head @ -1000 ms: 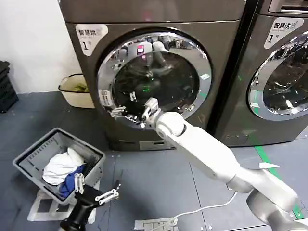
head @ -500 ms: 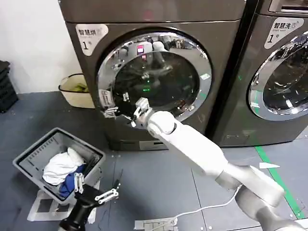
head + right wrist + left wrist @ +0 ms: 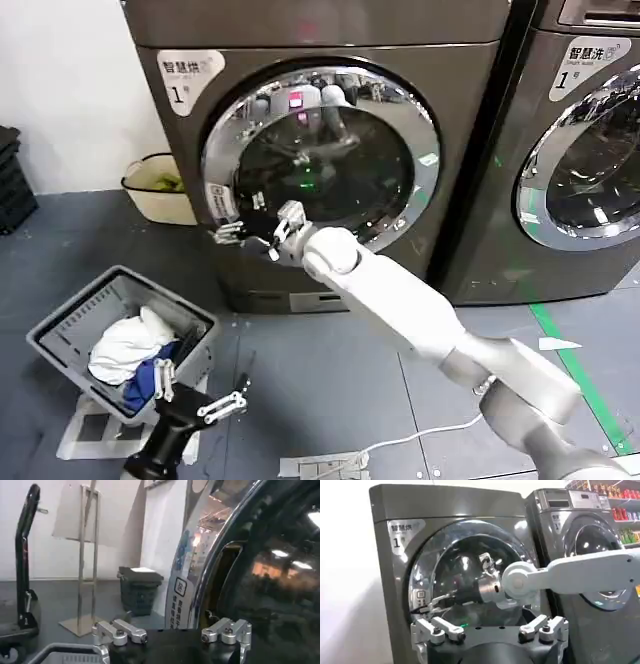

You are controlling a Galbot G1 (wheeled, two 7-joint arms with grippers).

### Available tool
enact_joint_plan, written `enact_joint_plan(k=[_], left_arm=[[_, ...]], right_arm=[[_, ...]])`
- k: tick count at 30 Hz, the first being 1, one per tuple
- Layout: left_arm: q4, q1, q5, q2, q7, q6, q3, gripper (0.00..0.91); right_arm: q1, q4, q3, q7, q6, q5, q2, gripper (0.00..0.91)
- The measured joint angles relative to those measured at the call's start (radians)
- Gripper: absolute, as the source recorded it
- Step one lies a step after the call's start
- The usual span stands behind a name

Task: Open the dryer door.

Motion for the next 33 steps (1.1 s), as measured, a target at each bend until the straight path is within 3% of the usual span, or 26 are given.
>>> enact_joint_plan(k=[15,33], left_arm=[[0.025,-0.017,-0.029,0.007,0.001,0.010,-0.028,0.907],[0.102,-0.140,-0.248,0.089,0.042,0.168,-0.167,0.907]], right_arm=[[0.000,0.087,-0.039,-0.107,-0.005,0.087,-0.074,0.907],[0.003,0.243,-0.072,-0.247,-0.008,0.169,-0.214,0.907]])
